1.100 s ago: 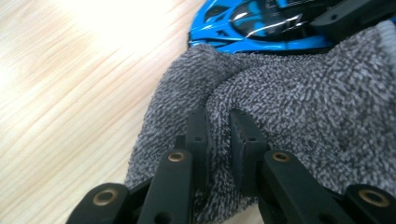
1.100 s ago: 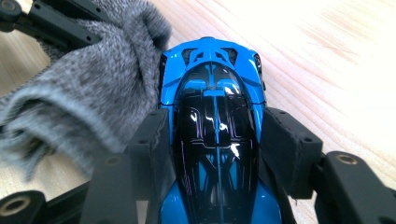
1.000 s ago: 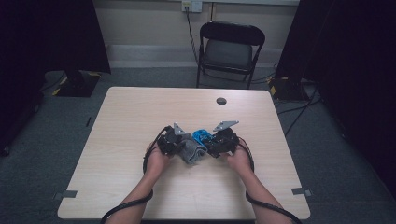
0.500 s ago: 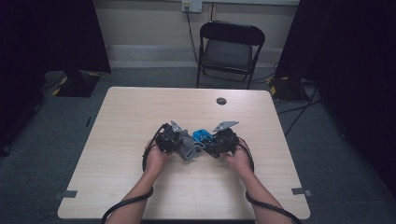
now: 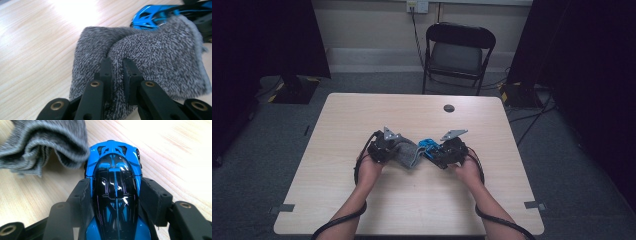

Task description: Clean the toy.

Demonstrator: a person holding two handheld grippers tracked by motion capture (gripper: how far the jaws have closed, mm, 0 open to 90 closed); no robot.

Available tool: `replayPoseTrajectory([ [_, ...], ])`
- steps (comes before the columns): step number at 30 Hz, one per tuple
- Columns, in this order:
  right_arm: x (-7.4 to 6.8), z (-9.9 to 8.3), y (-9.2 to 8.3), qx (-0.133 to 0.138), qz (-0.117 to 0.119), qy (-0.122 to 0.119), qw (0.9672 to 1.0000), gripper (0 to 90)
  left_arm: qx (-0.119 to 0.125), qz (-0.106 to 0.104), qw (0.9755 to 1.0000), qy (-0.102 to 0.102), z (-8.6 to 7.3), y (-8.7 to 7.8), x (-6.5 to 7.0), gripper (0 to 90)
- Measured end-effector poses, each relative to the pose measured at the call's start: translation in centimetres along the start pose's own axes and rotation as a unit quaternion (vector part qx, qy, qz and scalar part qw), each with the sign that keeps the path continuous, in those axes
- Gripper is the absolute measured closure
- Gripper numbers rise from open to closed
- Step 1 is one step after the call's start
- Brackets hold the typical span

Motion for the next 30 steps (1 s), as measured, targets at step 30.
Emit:
replayPoseTrajectory([
  [30,0.0,0.2,0.0,-0.008,-0.002,0.003,1.0000,43.3,0.017,-0.141,0.9815,0.128,0.0,-1.3,12.7,79.5],
])
Point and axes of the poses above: each handheld gripper's, and its own axes: y roughly forward along the jaws, z roughly out of its top, x roughly to its right, the point moved 3 cm from there along y, roughly forward along the jaws, and after that the axes turned 12 degrees about z, right-handed, at the moved point
